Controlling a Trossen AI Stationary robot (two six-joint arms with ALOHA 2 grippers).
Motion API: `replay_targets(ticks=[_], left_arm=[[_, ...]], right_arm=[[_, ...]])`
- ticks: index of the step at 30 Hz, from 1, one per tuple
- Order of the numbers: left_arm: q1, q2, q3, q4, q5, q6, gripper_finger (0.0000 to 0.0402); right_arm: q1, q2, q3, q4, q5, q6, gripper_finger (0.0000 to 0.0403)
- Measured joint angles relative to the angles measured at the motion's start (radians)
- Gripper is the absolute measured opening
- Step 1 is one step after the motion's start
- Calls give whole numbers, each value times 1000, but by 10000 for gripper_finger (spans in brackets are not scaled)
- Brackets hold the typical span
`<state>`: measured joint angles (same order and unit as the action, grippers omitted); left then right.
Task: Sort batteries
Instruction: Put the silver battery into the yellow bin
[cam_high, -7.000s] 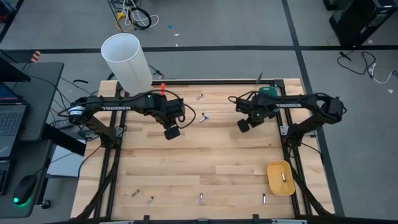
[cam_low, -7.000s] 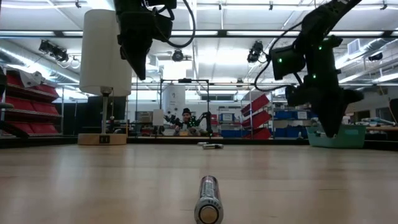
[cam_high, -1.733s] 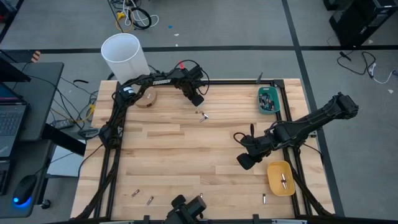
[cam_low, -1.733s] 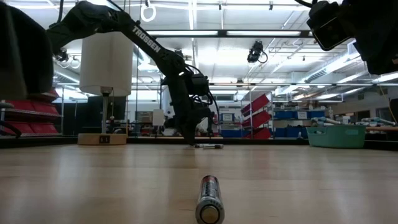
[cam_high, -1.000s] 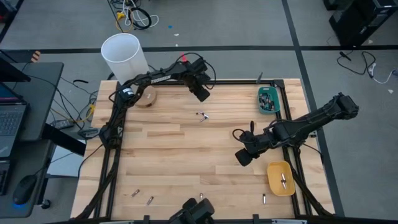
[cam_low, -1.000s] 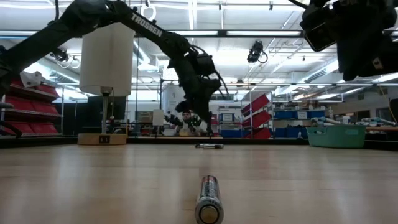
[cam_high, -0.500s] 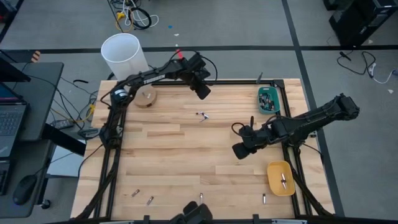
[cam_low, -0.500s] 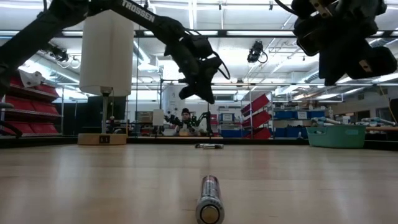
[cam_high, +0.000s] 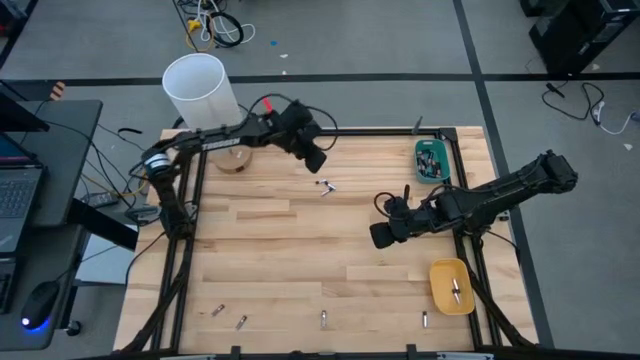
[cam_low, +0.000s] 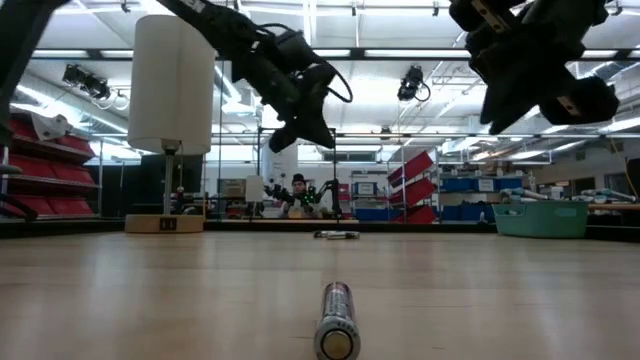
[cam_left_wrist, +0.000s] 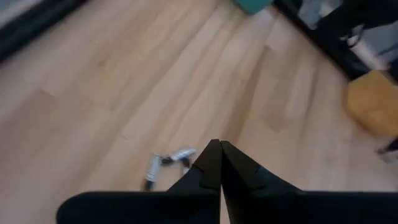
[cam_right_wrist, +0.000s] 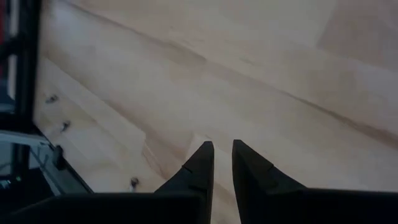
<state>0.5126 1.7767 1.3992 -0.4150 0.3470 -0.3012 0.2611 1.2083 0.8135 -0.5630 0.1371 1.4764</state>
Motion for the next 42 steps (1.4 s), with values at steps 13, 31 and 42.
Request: replay_targets(ticks=[13, 31, 42], left_arm=[[-131, -206, -306, 350, 47, -250, 10], [-232, -220, -308, 583, 126, -418, 10], [-262, -240, -308, 678, 1, -493, 10]], right_arm=[[-49, 175, 0, 395, 52, -112, 53], [-66, 304, 0, 816, 22, -243, 138], [-96, 295, 0, 816, 80, -213, 135]])
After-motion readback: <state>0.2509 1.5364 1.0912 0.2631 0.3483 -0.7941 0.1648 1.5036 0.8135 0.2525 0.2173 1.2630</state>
